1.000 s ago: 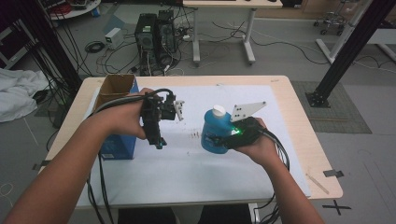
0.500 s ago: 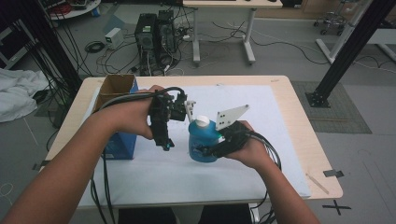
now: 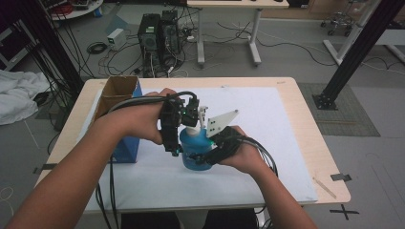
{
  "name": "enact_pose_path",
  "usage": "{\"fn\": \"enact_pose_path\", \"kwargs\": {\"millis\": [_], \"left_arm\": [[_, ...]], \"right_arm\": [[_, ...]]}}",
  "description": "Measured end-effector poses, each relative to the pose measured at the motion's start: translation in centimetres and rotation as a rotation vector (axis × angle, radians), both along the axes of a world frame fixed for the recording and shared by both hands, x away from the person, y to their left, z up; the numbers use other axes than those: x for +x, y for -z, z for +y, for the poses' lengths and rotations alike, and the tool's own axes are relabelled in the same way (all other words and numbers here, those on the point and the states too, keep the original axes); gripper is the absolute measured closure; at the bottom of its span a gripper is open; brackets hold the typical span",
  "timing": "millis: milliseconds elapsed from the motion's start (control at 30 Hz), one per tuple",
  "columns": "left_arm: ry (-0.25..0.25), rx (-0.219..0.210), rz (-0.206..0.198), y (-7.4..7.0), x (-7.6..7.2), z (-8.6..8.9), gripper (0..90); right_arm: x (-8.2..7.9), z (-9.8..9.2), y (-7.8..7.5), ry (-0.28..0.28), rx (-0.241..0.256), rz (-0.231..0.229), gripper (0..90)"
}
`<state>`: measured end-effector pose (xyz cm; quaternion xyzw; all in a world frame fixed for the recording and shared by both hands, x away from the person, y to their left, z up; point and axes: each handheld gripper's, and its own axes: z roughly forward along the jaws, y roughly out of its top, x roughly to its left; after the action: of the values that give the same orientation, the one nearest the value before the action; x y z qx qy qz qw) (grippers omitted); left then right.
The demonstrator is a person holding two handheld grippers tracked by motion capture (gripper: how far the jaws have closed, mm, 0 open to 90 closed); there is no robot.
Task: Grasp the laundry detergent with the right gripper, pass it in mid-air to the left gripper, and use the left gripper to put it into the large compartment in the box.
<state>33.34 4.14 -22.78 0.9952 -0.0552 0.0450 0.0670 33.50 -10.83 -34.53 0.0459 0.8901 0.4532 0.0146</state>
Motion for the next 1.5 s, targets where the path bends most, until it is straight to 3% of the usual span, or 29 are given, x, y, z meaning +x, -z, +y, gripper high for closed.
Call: {"fn": "enact_pose_path", "kwargs": {"millis": [467, 600, 700, 1133, 1400, 1500], "left_arm": [[0.006, 0.021, 0.009, 0.6, -0.3, -0.7, 13.9], [0.006, 0.026, 0.003, 0.8, -0.3, -0.8, 13.9], [0.008, 0.02, 0.008, 0.9, -0.4, -0.9, 13.9], [0.006, 0.053, 0.014, 1.3, -0.5, -1.0, 14.1], [-0.002, 0.063, 0.004, 1.4, -0.4, -0.7, 14.2], [0.001, 0.062, 0.01, 1.3, -0.3, -0.7, 19.1]], "right_arm": [[0.0, 2.2, 0.0, -0.033, -0.01, 0.01, 46.1], [-0.2, 2.3, -0.1, -0.044, 0.0, 0.036, 46.0], [-0.1, 2.4, -0.1, -0.039, -0.009, 0.019, 46.1], [-0.2, 3.0, -0.2, -0.05, 0.0, 0.039, 46.2], [-0.2, 3.1, -0.2, -0.05, -0.002, 0.023, 46.3], [-0.2, 3.1, -0.2, -0.054, 0.003, 0.031, 46.4]]}}
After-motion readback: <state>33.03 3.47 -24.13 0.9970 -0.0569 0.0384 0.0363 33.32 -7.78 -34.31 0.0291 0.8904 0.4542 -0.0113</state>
